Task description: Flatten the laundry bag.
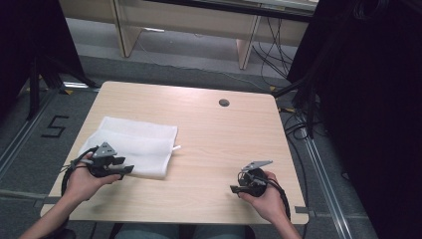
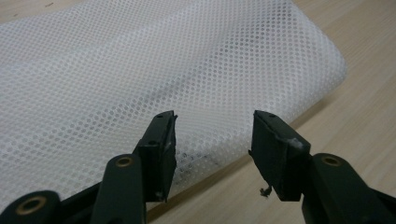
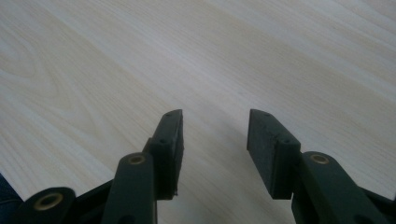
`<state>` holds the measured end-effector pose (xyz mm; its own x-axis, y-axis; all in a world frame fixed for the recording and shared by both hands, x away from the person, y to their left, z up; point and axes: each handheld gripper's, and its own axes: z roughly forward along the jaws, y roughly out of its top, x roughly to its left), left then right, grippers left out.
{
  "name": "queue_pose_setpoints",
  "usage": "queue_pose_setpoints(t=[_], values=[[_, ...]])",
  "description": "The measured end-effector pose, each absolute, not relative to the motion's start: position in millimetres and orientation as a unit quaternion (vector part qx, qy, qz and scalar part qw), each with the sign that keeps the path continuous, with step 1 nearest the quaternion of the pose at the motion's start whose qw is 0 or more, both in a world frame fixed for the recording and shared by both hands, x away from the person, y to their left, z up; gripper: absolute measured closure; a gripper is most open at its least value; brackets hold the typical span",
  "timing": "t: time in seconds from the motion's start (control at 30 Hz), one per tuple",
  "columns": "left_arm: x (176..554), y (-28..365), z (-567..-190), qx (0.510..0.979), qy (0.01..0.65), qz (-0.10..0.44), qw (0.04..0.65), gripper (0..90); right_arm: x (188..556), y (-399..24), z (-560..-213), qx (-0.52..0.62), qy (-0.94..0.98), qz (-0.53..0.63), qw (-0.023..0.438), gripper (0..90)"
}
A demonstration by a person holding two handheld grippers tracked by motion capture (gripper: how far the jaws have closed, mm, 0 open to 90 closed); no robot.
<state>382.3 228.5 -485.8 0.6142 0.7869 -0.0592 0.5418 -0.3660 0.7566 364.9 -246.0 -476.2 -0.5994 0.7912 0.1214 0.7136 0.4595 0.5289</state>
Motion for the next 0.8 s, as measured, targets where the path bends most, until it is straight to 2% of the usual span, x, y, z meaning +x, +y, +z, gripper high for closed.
queue_pose_setpoints(t=[0.07,0.17,0.3,0.4,0.5,0.53,0.57,0.6,0.8], values=[[383.5,229.2,-484.0,0.809,0.41,0.162,0.39,52.1,365.9,-247.6,-477.0,0.438,0.854,0.272,0.074,56.9],[383.3,230.3,-481.4,0.81,0.405,0.179,0.384,61.1,367.8,-248.5,-479.8,0.432,0.851,0.288,0.083,57.0],[380.8,234.8,-474.0,0.796,0.423,0.196,0.385,76.7,368.6,-249.1,-477.4,0.434,0.853,0.28,0.078,57.4],[378.9,246.0,-461.3,0.796,0.43,0.223,0.363,88.7,366.4,-245.8,-476.6,0.44,0.851,0.277,0.072,60.7],[379.9,251.3,-456.5,0.783,0.446,0.239,0.362,89.7,367.3,-245.0,-474.9,0.43,0.858,0.271,0.079,65.1],[382.7,258.8,-455.4,0.765,0.468,0.249,0.366,89.7,365.8,-241.8,-471.1,0.433,0.859,0.262,0.074,69.9],[382.7,258.8,-455.4,0.765,0.468,0.249,0.366,89.8,365.8,-241.8,-471.1,0.433,0.859,0.262,0.074,69.9],[386.4,270.9,-454.4,0.759,0.487,0.256,0.348,89.8,365.6,-240.4,-469.1,0.424,0.865,0.26,0.076,74.8],[399.5,294.6,-461.3,0.739,0.535,0.256,0.318,89.8,363.9,-235.9,-468.5,0.432,0.863,0.252,0.068,81.0]])
